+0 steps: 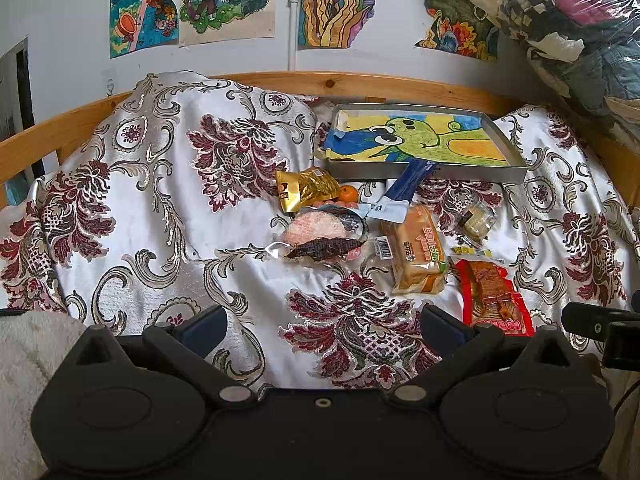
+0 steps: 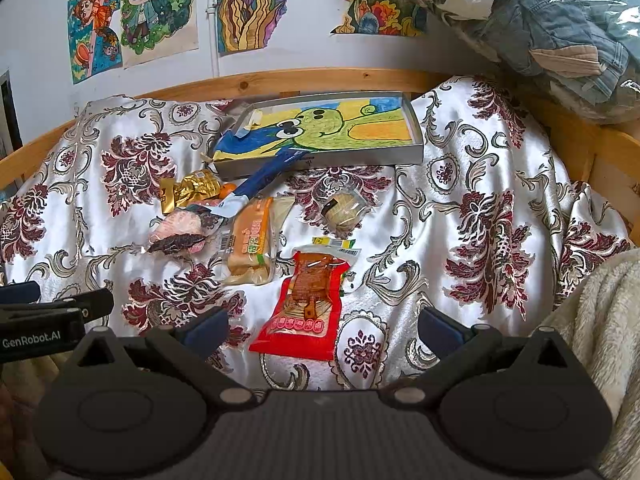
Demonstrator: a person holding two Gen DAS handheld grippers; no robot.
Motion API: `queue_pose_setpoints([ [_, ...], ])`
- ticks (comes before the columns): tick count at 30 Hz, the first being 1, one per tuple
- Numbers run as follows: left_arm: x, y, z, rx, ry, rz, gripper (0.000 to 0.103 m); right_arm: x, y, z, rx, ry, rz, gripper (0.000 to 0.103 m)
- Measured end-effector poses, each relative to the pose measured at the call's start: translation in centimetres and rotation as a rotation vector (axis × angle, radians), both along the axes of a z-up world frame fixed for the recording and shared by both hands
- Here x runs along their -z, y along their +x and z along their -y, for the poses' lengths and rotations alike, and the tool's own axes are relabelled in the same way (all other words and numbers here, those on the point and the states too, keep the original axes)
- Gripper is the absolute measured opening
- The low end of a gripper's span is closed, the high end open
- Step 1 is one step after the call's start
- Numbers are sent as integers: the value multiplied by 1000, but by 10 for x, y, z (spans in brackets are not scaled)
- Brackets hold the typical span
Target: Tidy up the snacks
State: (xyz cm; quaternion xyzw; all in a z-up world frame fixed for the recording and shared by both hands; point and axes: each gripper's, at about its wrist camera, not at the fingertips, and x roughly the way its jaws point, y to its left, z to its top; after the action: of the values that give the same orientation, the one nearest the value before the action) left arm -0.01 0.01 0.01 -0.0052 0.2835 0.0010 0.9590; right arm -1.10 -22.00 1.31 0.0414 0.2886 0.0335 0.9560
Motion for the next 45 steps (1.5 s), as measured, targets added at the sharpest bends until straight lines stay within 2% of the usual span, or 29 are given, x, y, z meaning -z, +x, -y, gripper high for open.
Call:
queue_pose_setpoints([
  [34,0,0,-1,9,-6,-1,102,0,1,-2,0,-12,-10,103],
  [41,1,5,-1,23,-18,-10,102,-2,12,1,16,-1,-35,103],
  [45,-1,14,4,45,-5,-12,102,-8,20,2,-3,-5,-13,103],
])
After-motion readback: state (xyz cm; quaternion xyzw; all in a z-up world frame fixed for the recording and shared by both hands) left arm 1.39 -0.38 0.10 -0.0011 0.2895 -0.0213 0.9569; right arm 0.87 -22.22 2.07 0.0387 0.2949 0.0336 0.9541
